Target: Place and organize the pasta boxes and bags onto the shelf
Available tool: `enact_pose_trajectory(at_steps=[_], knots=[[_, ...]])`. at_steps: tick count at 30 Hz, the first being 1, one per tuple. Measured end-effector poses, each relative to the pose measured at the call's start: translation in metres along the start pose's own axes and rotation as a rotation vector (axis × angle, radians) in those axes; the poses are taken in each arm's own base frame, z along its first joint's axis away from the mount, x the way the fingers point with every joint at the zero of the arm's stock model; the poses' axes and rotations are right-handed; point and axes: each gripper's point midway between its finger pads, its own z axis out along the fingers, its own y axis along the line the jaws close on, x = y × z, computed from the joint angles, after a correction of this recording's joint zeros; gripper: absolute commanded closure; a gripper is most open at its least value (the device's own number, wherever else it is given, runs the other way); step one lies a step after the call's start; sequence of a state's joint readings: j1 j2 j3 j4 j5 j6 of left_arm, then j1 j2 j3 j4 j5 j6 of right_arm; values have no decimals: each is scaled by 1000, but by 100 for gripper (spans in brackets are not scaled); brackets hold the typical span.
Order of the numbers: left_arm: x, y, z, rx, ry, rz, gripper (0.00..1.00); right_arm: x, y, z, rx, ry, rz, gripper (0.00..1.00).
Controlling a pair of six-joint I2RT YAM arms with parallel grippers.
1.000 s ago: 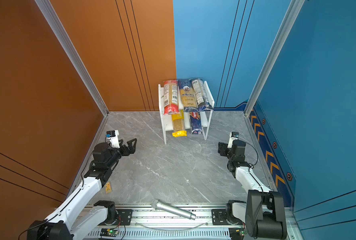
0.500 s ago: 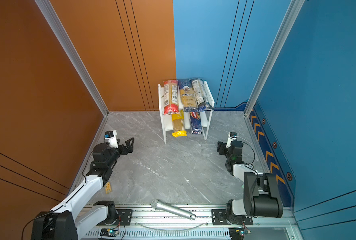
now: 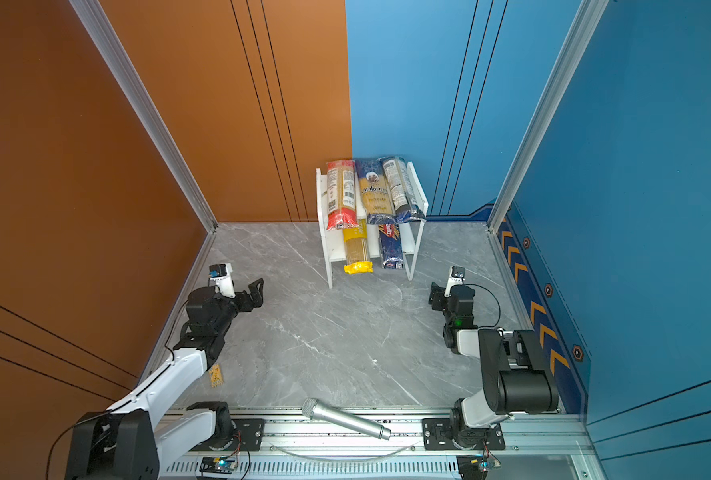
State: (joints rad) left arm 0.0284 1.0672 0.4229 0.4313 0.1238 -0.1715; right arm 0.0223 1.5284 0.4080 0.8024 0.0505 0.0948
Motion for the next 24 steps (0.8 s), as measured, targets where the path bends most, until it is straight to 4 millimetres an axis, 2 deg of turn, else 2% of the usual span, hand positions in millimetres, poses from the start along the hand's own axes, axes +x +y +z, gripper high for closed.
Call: enact_pose_trajectory(at_steps=[3,16,24], knots=[[3,4,0,-14,4,14,2,6,-2,-2,12,-2,-13,23],[21,26,-3,-107,7,44,2,-4,-7,-3,47,-46,-18,20],[46,37,18,-131,51,102,2,-7,-5,-3,45,-59,-23,19]])
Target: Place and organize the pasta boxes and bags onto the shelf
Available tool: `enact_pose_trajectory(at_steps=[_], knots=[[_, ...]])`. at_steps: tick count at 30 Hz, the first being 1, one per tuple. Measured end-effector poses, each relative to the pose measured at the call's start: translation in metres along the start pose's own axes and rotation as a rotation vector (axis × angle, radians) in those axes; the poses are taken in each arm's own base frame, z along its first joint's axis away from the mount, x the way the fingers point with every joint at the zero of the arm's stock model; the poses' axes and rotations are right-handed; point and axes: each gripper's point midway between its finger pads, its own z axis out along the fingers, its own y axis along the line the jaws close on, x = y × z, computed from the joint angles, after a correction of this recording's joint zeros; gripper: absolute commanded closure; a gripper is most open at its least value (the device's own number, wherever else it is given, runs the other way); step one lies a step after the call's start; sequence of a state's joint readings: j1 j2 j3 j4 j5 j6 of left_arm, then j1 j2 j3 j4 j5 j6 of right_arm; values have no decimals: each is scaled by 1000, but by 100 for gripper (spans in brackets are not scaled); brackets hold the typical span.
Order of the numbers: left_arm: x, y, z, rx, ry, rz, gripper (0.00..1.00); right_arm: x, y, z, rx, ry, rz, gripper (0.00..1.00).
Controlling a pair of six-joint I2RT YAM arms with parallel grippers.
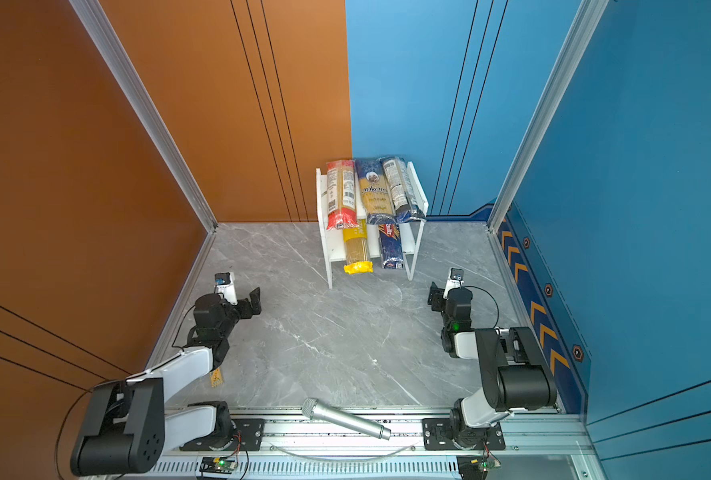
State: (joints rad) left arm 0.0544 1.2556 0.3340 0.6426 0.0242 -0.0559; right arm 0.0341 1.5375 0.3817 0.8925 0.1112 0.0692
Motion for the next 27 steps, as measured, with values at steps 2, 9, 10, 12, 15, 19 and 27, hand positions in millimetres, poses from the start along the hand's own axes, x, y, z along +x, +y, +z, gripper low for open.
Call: enact_pose_trajectory(at_steps=[2,9,10,12,15,19,27], knots=[[5,0,5,1,8,7,2,0,0,0,1,0,-3,19],[8,4,19,-1,-22,4,2,-1,-1,0,7,-3,-3,18],[9,4,21,0,-27,3,2,-1,-1,0,8,-4,-3,18],[13,4,25,1,-34,3,2,-2,-2,0,13,-7,-2,18],[20,3,30,13,-29,4,2,-2,-2,0,17,-8,-3,18],[24,1,33,22,-31,4,2,-1,-2,0,20,-7,-4,17],[19,-3,35,37,-42,16,2,-1,-2,0,19,-8,-8,5]])
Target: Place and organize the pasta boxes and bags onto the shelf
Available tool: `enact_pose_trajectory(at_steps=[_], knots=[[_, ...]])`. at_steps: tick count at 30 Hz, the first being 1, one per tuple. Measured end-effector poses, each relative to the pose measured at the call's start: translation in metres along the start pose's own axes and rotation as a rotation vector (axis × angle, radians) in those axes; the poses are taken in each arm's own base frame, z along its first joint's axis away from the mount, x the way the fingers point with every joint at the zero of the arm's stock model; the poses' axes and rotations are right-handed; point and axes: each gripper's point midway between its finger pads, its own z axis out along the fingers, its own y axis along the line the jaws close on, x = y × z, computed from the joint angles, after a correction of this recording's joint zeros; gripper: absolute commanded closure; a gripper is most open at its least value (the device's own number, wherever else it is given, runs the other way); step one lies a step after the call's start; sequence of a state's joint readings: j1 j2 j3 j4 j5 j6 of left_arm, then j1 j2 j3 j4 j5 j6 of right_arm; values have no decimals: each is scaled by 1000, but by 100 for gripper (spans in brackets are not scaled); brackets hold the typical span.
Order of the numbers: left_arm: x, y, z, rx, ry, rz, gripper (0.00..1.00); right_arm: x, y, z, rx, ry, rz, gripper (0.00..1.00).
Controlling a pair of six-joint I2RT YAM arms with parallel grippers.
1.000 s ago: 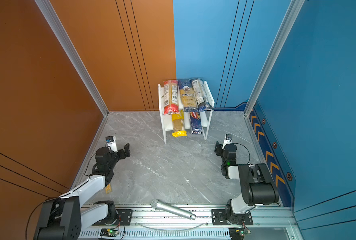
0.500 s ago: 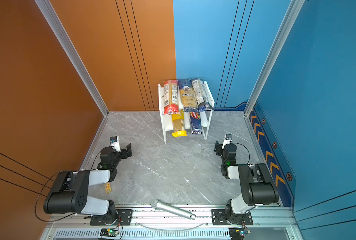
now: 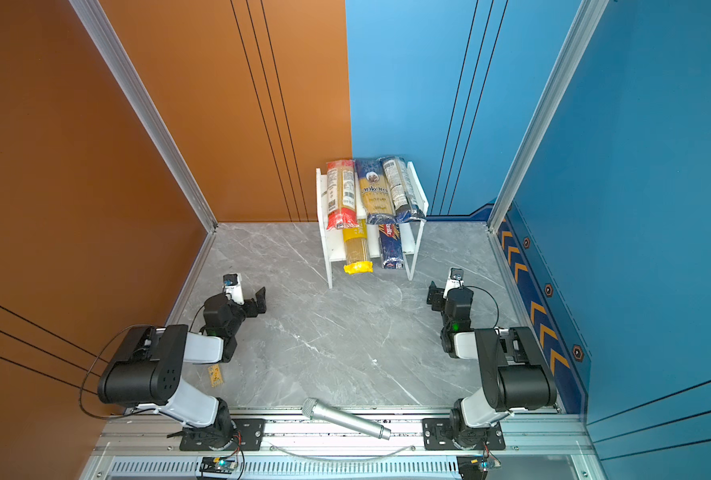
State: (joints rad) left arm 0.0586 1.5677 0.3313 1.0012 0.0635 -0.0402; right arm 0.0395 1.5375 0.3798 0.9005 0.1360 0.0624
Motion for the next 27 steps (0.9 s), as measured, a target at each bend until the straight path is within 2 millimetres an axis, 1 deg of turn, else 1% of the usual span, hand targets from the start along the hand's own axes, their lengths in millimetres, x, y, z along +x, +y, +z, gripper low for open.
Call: enact_pose_trajectory(at_steps=[2,3,27], knots=[[-2,-3,2,8,0,8,2,0,0,0,0,0,-3,0],[-3,-5,2,11,-1,13,2,0,0,0,0,0,-6,0],[1,-7,3,16,17,28,2,0,0,0,0,0,-7,0]])
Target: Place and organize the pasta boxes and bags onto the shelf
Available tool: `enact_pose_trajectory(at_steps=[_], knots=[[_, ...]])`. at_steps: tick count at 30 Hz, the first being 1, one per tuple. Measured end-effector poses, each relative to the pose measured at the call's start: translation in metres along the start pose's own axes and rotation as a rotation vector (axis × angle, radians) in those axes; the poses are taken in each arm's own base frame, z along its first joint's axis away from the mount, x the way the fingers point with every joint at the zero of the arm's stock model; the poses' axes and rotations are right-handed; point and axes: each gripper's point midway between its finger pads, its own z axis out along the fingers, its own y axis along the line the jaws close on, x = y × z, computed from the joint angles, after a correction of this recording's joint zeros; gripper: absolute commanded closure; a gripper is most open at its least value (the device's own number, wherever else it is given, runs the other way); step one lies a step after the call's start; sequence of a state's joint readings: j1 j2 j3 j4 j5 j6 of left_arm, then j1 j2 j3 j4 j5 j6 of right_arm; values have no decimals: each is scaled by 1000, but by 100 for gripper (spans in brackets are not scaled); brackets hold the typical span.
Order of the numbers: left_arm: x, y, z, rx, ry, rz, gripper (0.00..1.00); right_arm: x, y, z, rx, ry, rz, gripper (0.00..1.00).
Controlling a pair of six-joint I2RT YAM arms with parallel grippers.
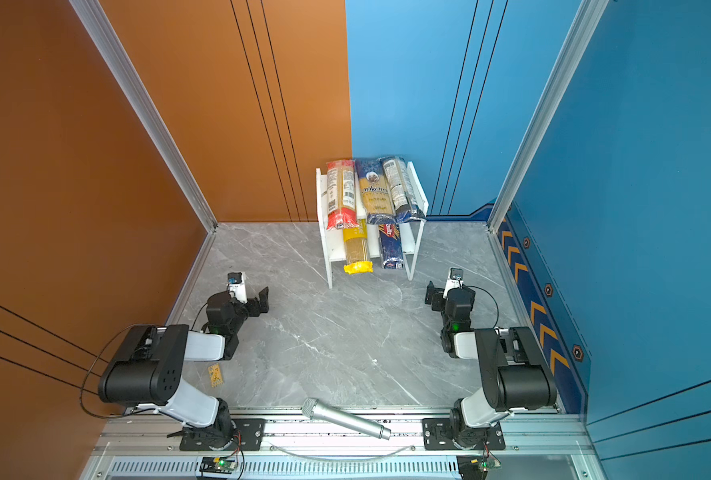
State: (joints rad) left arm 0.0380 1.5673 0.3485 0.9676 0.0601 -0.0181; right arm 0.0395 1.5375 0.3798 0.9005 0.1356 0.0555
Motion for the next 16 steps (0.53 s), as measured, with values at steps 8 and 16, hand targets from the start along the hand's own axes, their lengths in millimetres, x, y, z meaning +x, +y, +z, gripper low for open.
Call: enact_pose_trajectory(at_steps=[8,16], knots=[[0,0,0,0,0,3,2,0,0,0,0,0,0,0],[2,-1,1,-2,12,5,2,0,0,0,0,0,0,0]])
